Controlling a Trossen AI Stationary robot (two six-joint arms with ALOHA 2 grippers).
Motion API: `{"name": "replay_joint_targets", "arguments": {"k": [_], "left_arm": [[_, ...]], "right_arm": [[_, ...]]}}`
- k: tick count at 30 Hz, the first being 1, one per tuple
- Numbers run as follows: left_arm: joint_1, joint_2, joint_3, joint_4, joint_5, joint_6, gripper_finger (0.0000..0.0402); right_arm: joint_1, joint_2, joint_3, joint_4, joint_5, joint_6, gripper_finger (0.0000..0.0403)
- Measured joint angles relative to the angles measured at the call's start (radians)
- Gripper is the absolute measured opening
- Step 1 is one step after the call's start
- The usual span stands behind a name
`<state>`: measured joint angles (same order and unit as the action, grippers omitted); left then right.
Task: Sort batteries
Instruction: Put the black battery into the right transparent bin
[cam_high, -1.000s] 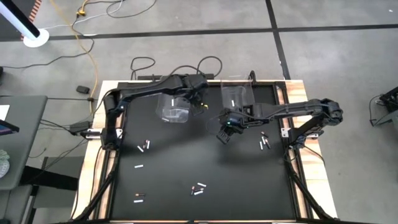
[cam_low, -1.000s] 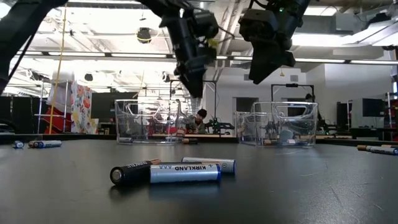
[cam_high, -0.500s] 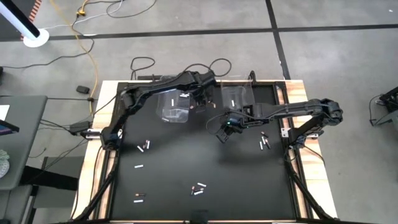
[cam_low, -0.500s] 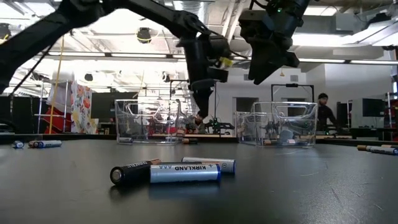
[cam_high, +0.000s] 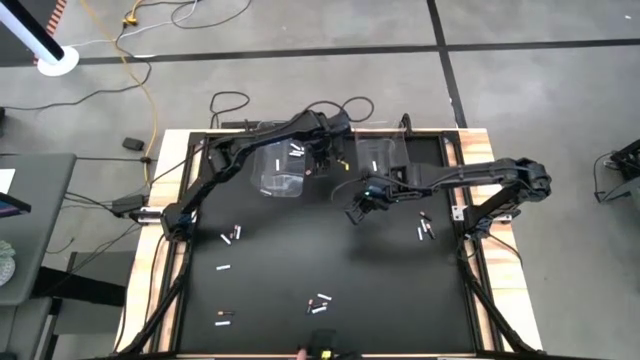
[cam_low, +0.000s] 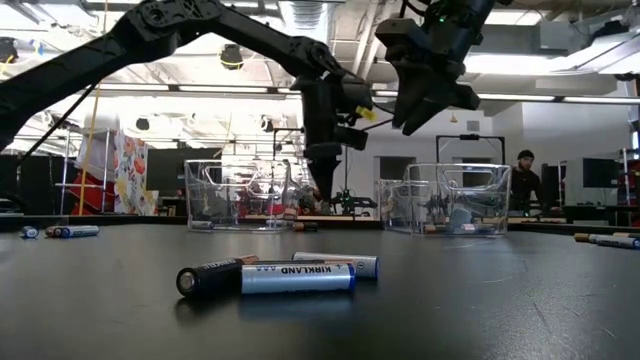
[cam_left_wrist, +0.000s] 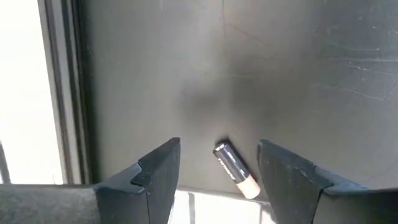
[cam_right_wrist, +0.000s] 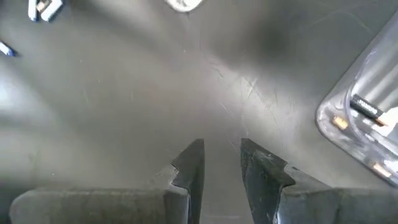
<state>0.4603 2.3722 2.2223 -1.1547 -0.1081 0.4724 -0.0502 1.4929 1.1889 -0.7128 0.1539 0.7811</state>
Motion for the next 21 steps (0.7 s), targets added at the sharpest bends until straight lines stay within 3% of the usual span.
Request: {"name": "replay_joint_targets", "arguments": {"k": [7, 14, 21], "left_arm": [[0.013, 0.01, 0.0, -0.006, 0.081, 0.055, 0.0205], [0.01, 0.019, -0.065, -0.025, 0.08, 0.137, 0.0205], [0.01, 0.017, -0.126, -0.014, 0.047, 0.114, 0.0205]], "right_arm": [[0.002, 0.0, 0.0, 0.012, 0.0, 0.001, 0.0119], [0.004, 0.0, 0.0, 0.017, 0.001, 0.013, 0.0119], [0.004, 0.0, 0.0, 0.021, 0.001, 0.016, 0.0119]]}}
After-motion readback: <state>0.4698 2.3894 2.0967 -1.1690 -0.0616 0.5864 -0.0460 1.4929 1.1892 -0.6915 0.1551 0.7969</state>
